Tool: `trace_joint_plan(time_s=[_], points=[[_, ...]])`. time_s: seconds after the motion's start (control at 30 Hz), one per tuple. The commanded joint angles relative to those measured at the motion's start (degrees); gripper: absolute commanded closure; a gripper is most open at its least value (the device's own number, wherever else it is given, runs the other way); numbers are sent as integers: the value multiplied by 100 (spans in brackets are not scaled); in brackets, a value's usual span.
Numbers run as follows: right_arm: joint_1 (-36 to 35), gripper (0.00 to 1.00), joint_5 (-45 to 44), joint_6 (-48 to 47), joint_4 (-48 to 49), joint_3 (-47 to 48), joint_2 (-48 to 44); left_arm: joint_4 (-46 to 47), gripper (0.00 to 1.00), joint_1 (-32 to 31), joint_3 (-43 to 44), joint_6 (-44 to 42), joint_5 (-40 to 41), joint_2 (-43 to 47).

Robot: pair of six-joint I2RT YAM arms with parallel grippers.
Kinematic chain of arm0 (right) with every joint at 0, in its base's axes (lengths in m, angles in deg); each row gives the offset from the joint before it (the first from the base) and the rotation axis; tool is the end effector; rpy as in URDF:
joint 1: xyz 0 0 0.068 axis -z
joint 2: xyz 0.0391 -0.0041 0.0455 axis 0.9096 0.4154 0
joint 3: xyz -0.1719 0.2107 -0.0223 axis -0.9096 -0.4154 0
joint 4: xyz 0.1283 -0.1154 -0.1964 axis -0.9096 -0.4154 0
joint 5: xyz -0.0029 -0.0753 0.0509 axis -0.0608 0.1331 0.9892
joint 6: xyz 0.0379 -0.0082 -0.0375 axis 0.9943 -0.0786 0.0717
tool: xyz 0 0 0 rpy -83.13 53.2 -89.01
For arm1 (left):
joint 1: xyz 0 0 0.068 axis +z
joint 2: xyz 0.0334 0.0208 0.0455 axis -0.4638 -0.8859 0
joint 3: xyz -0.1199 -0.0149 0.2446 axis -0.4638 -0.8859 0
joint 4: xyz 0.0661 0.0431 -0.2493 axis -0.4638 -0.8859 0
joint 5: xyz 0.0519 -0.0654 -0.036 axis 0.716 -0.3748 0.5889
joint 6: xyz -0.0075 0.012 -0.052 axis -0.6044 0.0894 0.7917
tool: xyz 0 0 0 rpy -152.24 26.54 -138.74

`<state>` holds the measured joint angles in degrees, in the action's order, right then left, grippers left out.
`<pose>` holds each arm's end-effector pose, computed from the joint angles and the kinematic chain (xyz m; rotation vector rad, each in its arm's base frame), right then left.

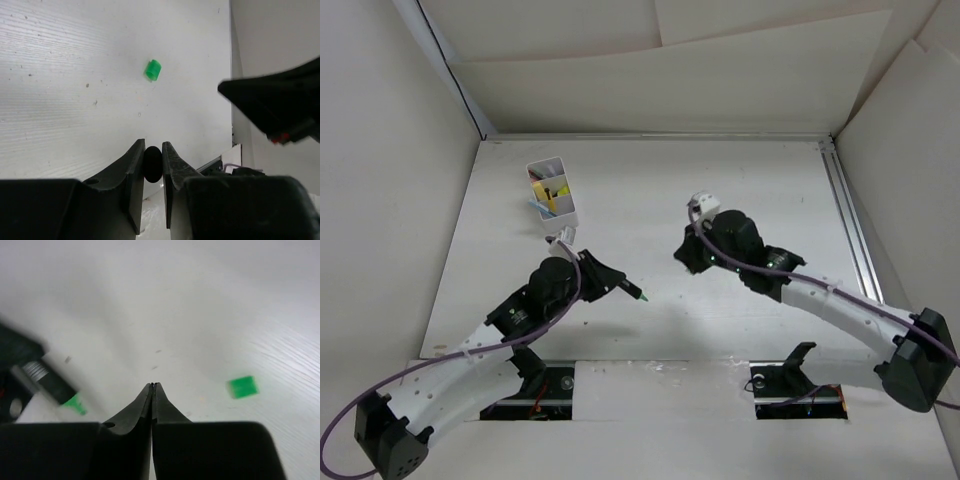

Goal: Sort the stationery into containers
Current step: Pick up the pen from the center of the board, then close the pen cap on the pen.

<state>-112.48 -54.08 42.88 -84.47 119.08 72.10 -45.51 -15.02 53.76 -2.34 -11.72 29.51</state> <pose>0.1778 0.1967 0.2855 -0.6924 2.0527 0.7506 0.1253 -0.1154 0.2560 -0.2362 2.0176 -1.1598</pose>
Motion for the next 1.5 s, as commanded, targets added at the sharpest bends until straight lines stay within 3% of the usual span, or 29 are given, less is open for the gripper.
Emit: trace_joint_plan(time_s=[0.0,0.17,0.37,0.77,1.47], points=[[702,100,-1493,1217,263,-160,200,-19,100,3,28,24,302,183],[1510,100,-1872,1853,369,-3,1184,191,100,3,-112,24,162,122],[1574,100,-1925,2038,509,130,2292,333,100,3,-174,24,47,121],[1574,100,-1468,2091,1327,-327,2855,552,100,3,-226,24,-67,-37],[1090,100,-1969,2540,1089,-1188,1660,552,100,3,-279,24,-67,-37]])
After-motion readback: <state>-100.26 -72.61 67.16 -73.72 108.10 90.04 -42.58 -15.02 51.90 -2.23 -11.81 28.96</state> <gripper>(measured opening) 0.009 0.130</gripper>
